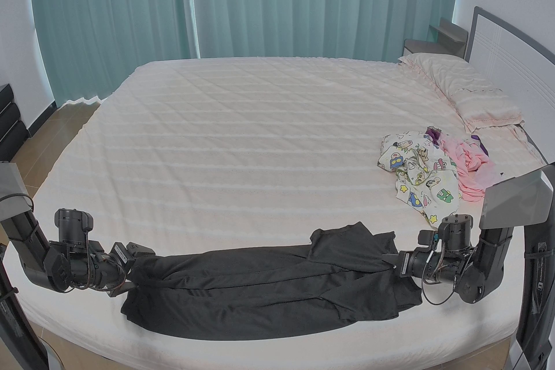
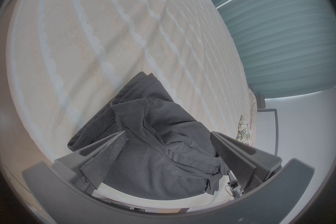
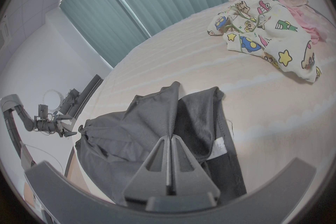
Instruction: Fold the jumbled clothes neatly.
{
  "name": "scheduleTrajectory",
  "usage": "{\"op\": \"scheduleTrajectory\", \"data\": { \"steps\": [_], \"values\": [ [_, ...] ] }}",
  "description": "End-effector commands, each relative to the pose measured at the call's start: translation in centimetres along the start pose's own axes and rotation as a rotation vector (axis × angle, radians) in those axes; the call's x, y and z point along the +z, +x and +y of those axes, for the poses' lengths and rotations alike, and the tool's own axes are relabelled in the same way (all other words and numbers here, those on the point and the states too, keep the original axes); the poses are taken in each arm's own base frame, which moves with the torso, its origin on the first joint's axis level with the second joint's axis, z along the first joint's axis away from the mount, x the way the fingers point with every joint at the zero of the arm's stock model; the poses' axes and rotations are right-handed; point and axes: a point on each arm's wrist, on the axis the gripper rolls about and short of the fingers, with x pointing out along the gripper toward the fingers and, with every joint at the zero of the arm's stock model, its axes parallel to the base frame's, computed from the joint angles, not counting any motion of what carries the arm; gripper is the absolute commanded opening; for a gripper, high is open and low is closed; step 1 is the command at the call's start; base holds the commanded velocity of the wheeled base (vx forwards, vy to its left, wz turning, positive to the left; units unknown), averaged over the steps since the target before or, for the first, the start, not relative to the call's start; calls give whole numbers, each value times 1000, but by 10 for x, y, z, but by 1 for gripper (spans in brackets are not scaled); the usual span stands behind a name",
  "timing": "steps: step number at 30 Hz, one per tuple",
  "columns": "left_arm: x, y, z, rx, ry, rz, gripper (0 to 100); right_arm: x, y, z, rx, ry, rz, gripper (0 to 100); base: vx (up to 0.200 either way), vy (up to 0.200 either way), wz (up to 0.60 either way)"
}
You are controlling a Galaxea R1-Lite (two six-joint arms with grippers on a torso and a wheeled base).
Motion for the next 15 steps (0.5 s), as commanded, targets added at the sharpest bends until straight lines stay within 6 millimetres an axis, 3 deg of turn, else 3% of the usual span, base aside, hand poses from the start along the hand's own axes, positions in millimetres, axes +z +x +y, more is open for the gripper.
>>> {"op": "scheduleTrajectory", "data": {
  "steps": [1,15],
  "values": [
    [0,1,1,2,-2,2,100,-8,-8,1,10,-8,26,0,0,0,0],
    [0,0,0,1,-1,1,100,-11,-18,1,-2,-25,43,0,0,0,0]
  ]
}}
